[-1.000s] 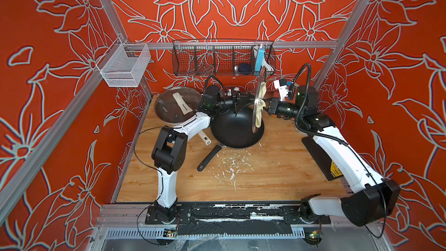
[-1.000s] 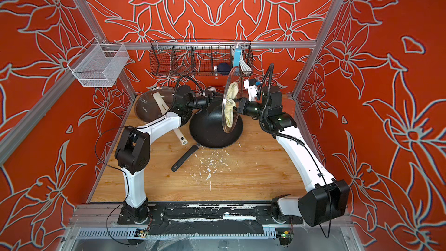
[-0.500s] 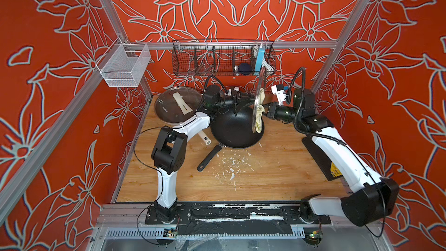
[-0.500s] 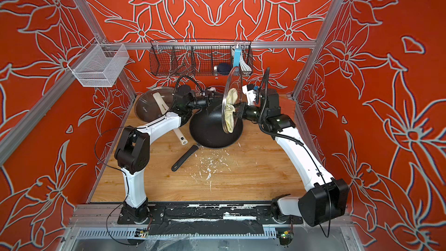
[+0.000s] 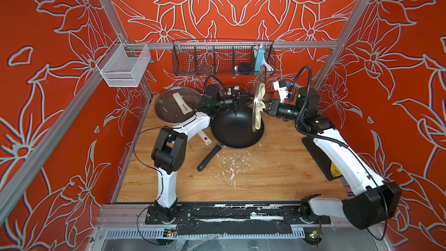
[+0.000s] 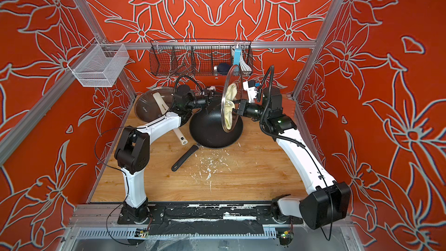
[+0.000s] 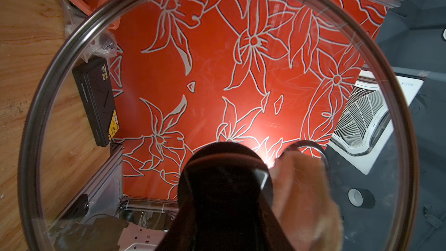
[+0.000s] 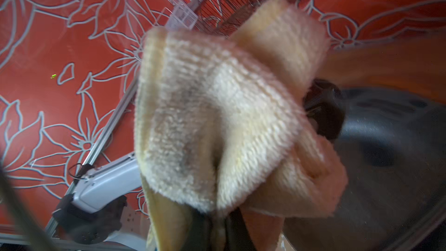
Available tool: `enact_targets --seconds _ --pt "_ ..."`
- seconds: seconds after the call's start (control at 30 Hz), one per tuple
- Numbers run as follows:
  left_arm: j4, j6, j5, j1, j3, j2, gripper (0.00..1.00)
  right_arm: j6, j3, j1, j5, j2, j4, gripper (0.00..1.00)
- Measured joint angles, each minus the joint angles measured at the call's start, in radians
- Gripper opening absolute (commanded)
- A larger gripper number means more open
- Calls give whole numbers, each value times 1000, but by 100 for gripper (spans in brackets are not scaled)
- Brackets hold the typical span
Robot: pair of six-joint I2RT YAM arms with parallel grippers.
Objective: Wipe the pot lid with a cloth
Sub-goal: Wipe the pot lid.
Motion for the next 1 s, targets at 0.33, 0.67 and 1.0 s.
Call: enact_targets --seconds 0.33,0.67,1.0 --pt "-24 23 0 0 5 0 0 -3 -161 -20 58 11 -18 0" --pt "-22 22 -3 -3 5 0 0 -3 158 -20 -6 32 -14 0" --pt "-11 18 -1 -8 0 -2 0 -3 366 -114 42 235 -3 0"
